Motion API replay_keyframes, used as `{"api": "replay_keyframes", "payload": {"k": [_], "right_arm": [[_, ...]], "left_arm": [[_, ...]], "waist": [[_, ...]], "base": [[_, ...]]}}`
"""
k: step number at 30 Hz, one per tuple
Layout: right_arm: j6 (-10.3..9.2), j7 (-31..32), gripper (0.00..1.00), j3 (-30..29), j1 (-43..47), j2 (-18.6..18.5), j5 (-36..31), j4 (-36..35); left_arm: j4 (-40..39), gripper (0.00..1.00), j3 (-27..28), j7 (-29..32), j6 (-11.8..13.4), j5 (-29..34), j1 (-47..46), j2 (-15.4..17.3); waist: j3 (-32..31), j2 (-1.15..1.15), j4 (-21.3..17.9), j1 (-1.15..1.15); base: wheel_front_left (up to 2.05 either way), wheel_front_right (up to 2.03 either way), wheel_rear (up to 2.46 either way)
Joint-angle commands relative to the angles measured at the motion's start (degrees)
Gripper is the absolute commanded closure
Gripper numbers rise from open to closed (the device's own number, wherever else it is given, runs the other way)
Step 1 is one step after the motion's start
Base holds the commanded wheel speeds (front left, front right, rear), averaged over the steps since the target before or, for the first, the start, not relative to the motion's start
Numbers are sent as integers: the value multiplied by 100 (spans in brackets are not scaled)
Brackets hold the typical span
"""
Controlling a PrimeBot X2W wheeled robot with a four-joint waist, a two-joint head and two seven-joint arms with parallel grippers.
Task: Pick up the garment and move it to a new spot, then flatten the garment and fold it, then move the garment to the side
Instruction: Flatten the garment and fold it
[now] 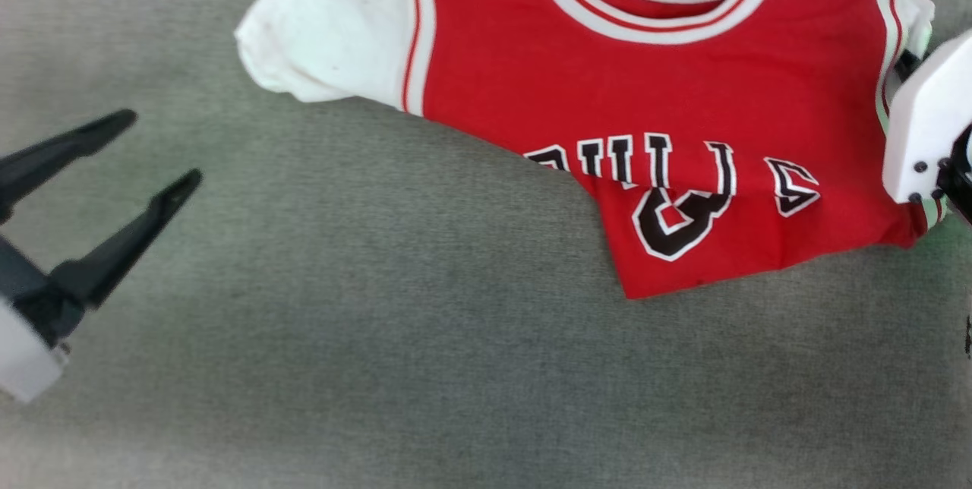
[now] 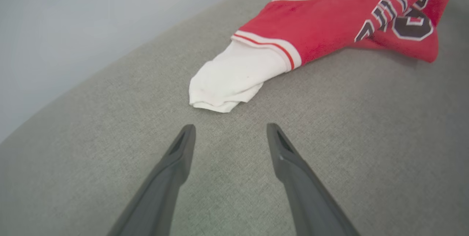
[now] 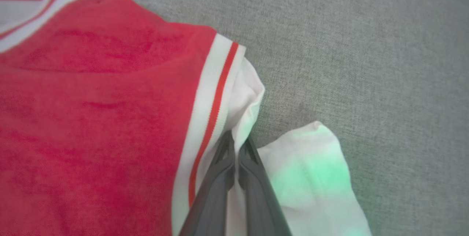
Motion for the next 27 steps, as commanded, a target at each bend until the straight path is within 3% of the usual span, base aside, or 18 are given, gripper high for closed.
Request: {"api": "replay_keyframes", "payload": {"k": [1,6,12,20,26,27], "right_arm": [[-6,53,100,52,45,51,-57,173],[-2,93,100,375,-132,297,-86,131],[-1,127,100,585,-279,391,-131,76],[-1,106,100,761,-374,476,-154,145],[-1,8,100,791,-404,497,-135,260],[-1,-25,100,803,-421,496,-123,272]], "left_arm": [[-20,0,-233,245,12,-12,-486,-31],[391,0,-1497,1347,11,-419,-2486,-563],[1281,0,-2782,1775,11,-775,-4223,-1095],[1550,0,-2965,2800,11,-1430,-4582,-1255],[1526,0,-3007,3173,11,-1563,-4408,-1291],[1510,18,-3012,3194,11,-1594,-4381,-1318]], "waist": [[209,0,-189,0],[461,0,-409,0],[643,0,-567,0],[764,0,-656,0],[766,0,-661,0],[767,0,-660,0]], "base": [[0,0,0],[0,0,0],[0,0,0],[0,0,0],[0,0,0],[0,0,0]]}}
